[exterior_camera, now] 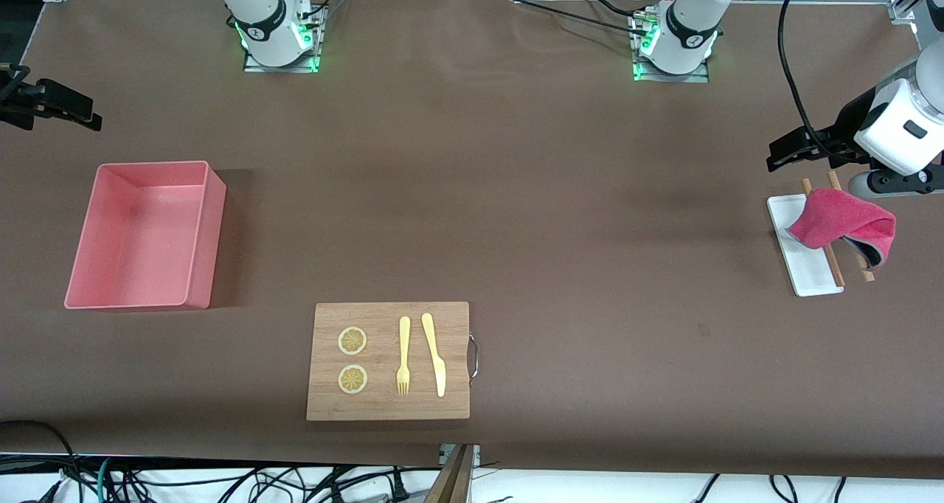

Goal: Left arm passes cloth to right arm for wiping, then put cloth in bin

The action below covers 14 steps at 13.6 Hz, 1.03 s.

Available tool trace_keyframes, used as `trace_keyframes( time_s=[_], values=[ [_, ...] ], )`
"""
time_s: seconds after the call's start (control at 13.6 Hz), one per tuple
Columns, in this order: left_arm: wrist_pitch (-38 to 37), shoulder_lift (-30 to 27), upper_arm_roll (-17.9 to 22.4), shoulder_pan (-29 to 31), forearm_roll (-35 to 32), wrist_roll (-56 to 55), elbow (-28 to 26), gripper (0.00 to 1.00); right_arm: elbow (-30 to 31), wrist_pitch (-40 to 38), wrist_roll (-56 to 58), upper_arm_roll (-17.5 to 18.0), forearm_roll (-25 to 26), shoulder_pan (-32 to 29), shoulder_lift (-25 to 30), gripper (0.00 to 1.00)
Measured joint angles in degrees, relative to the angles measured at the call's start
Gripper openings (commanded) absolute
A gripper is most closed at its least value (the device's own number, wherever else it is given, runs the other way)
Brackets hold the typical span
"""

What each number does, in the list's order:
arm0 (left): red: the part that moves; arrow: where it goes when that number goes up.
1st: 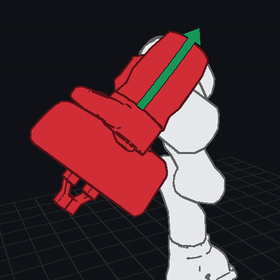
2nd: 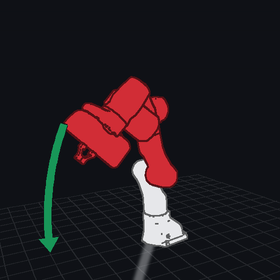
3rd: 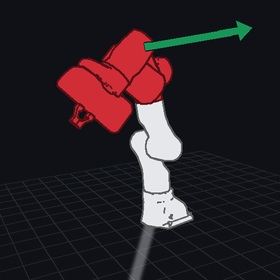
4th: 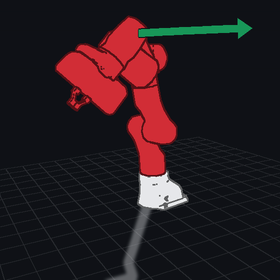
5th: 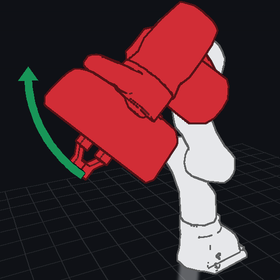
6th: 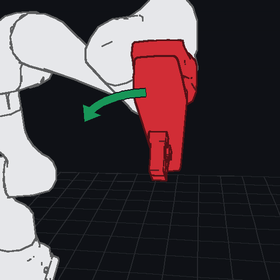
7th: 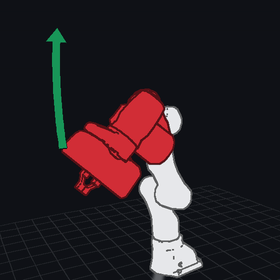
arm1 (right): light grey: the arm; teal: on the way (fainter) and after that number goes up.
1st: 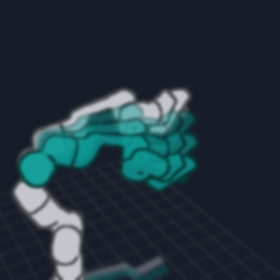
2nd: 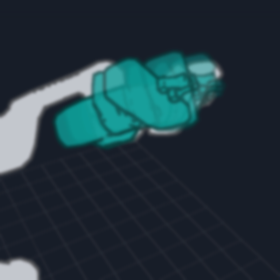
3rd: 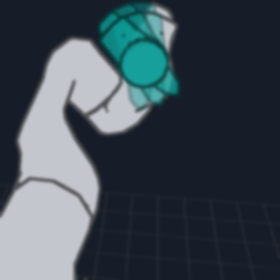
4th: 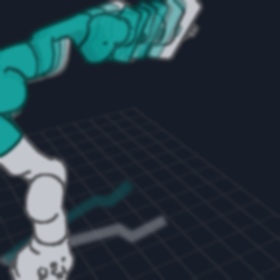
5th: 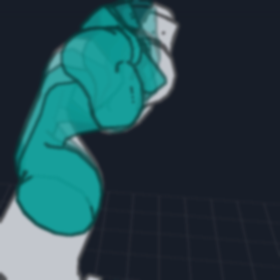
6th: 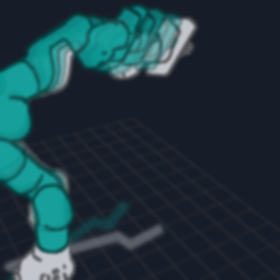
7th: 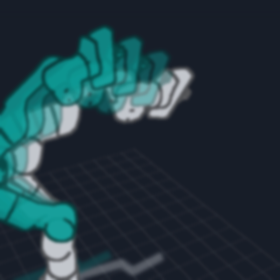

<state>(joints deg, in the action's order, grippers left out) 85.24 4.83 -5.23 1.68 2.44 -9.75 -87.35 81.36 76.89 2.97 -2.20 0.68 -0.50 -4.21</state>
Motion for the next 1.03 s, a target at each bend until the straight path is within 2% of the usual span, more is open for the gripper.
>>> trace_keyframes(
  time_s=[1.03],
  values=[
    [-0.9,0.3,0.0,0.0,0.1,0.0,-0.2,1.0,0.0,0.0,0.0,0.0,0.0,0.0,0.0,1.0]
  ],
)
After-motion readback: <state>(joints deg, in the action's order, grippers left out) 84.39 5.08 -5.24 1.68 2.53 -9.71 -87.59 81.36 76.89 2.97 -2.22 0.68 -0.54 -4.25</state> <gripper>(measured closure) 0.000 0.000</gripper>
